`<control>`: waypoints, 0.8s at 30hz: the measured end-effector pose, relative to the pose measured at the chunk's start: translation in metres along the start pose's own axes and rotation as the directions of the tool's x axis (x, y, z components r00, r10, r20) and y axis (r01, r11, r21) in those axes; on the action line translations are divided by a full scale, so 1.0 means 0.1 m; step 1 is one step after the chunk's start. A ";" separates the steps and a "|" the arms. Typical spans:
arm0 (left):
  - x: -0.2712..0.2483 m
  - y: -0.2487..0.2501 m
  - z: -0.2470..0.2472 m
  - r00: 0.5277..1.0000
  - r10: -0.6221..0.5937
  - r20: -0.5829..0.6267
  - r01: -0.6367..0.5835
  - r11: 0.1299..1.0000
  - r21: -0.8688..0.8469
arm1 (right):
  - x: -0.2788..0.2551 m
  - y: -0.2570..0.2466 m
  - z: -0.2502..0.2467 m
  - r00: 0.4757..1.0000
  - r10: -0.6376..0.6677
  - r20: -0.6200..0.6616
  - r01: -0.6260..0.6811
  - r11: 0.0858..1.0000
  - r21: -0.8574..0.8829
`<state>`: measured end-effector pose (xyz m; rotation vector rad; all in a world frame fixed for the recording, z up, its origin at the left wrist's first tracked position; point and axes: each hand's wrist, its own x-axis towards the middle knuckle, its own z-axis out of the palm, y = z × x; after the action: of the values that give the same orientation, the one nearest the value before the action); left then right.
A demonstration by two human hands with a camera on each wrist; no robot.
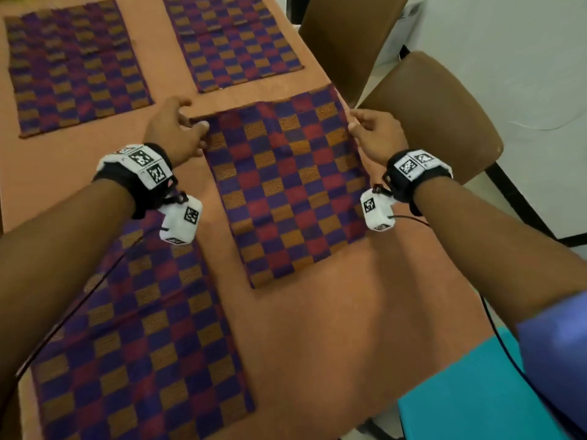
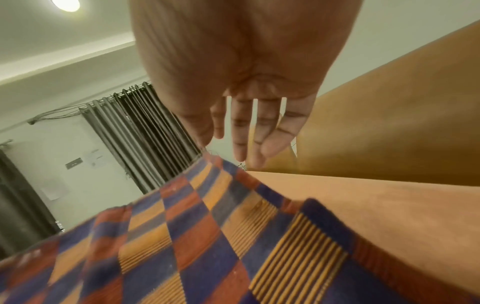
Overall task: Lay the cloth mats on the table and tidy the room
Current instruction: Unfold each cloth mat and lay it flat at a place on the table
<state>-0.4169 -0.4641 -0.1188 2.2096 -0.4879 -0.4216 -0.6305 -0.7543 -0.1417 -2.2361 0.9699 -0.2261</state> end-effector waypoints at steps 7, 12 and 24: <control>-0.82 -0.42 0.45 0.967 -0.070 0.245 0.008 0.969 0.248 | -0.43 0.49 0.12 0.967 0.165 0.196 -0.133 0.977 -0.165; -1.75 -0.83 0.75 0.916 -0.198 0.349 0.201 0.979 0.031 | -1.08 0.88 0.12 0.914 0.155 0.376 -0.250 0.943 0.219; -2.16 -0.75 1.02 0.924 -0.294 0.247 0.351 0.905 -0.238 | -1.24 0.81 -0.07 0.948 0.122 0.295 -0.187 0.962 0.201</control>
<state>-0.6352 -0.3833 -0.2106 1.9804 -0.1490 -0.8516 -0.7682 -0.7108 -0.1763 -1.9098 0.9110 0.0500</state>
